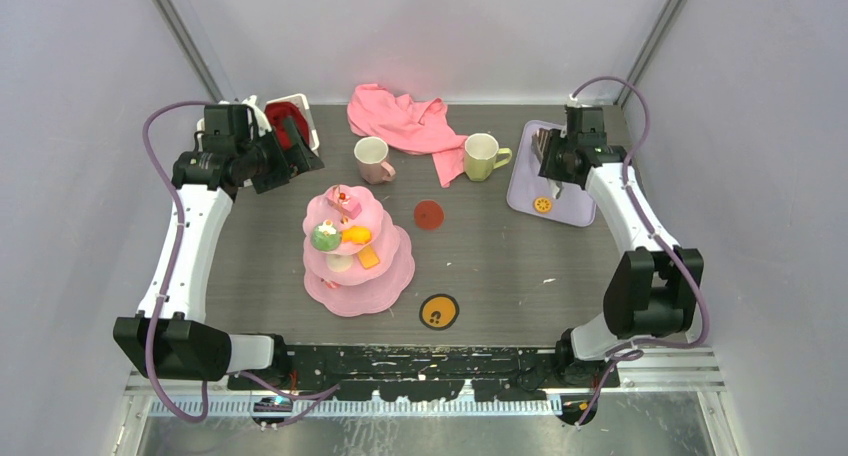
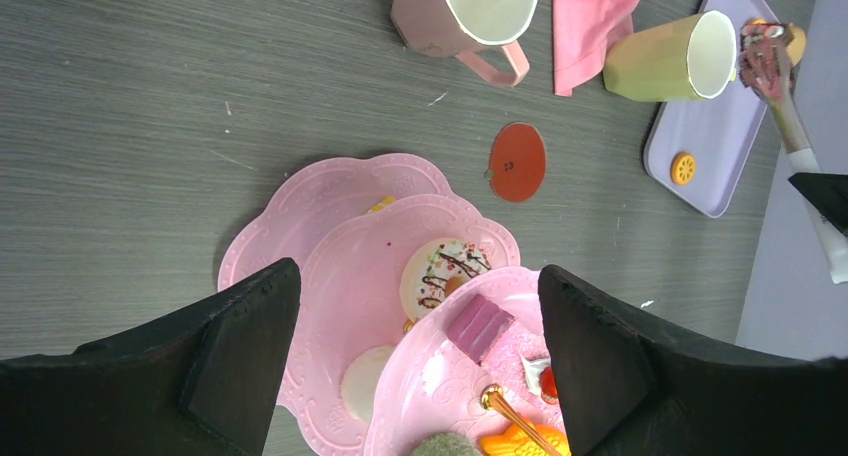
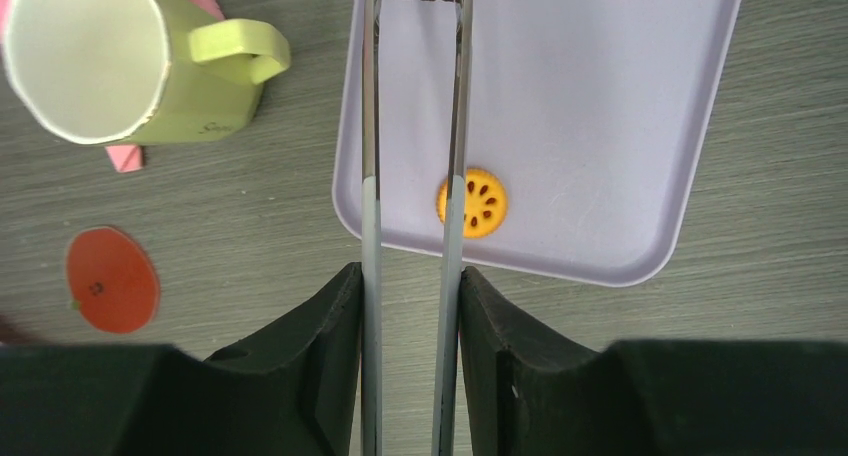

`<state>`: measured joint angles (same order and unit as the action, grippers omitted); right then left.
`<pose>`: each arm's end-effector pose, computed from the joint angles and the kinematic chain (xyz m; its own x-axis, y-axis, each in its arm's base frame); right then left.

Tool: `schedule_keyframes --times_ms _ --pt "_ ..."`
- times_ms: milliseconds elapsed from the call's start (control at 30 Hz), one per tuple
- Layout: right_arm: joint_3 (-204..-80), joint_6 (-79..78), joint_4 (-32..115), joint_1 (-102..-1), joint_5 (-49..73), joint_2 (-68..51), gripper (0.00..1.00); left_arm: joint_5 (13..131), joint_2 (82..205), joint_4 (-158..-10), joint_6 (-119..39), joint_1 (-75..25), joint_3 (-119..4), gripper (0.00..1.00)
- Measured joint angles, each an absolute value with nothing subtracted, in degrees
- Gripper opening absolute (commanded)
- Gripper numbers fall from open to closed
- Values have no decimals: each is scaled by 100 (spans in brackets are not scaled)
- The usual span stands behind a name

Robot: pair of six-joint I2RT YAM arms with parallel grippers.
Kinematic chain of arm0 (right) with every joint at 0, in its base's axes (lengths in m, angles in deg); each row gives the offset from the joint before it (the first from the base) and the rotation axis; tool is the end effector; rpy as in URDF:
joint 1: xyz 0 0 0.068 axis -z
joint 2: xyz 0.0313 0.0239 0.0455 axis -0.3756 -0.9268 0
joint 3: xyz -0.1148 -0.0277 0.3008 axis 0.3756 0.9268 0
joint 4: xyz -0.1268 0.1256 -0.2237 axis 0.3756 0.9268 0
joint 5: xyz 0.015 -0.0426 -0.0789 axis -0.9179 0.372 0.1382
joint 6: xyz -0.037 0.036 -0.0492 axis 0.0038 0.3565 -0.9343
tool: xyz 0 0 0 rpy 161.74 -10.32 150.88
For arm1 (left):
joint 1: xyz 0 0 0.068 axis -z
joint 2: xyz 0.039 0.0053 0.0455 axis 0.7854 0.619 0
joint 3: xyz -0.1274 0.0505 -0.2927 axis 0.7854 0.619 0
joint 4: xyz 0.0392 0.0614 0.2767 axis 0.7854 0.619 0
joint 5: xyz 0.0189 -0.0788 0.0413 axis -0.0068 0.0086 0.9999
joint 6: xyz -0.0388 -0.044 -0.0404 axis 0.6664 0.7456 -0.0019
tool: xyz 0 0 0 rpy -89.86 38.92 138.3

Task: Serve the afternoon tea

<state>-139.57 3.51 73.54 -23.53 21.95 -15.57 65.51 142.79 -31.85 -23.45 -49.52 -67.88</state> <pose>0.3754 0.0070 0.3198 -0.7227 0.1700 -0.6699 0.1436 0.9851 0.0950 0.2940 -0.0263 0.4252 -0.6993 -0.4312 -0.5701 -0.1229 0.8582 -0.4984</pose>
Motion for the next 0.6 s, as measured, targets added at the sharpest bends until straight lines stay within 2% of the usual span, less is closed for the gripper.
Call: schedule_keyframes --times_ms 600 --pt "-13861 624 7674 -2345 2009 -326 1 6549 14279 -3187 -2351 -4952 -6788 88"
